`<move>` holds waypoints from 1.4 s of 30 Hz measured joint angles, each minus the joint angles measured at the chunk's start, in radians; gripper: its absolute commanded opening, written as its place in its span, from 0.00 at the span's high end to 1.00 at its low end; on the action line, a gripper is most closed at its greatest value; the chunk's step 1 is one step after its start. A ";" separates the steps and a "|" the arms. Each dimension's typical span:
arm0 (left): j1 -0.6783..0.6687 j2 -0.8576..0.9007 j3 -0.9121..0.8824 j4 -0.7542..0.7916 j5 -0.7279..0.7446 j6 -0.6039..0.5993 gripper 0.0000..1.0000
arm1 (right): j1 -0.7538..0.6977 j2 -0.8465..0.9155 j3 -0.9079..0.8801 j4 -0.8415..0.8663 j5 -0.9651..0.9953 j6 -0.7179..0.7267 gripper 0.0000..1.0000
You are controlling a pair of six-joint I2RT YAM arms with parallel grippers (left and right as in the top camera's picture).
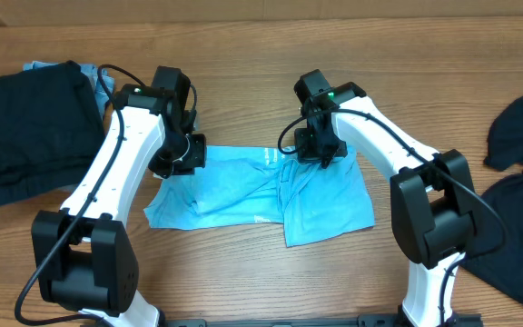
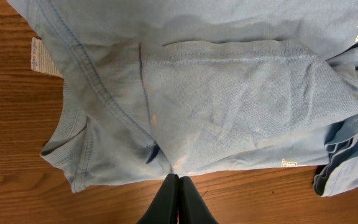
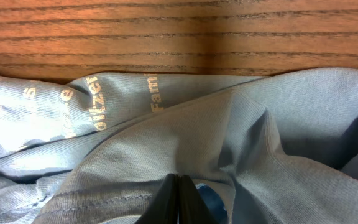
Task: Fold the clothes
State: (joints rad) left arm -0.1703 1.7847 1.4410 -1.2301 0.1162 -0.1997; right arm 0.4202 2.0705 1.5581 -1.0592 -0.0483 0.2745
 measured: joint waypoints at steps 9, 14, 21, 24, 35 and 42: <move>0.000 0.000 0.000 0.000 0.000 0.000 0.96 | -0.053 -0.021 0.026 -0.096 0.005 -0.008 0.65; 0.000 0.000 0.000 0.000 0.000 0.001 0.96 | -0.053 -0.024 0.025 -0.111 -0.004 0.048 0.57; 0.000 0.000 0.000 0.000 0.000 0.016 0.96 | -0.053 -0.026 -0.035 -0.023 -0.110 0.064 0.61; 0.000 0.000 0.000 0.000 0.000 0.016 0.96 | -0.053 -0.026 -0.054 -0.019 -0.120 0.065 0.77; 0.000 0.000 0.000 0.000 0.000 0.016 0.96 | -0.046 -0.026 0.039 0.075 -0.215 -0.066 0.96; 0.000 0.000 0.000 0.000 0.000 0.016 0.96 | 0.037 -0.026 0.045 0.214 -0.347 -0.164 0.96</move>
State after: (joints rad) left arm -0.1703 1.7847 1.4410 -1.2304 0.1162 -0.1841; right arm 0.4572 2.0449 1.6035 -0.8452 -0.3950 0.1104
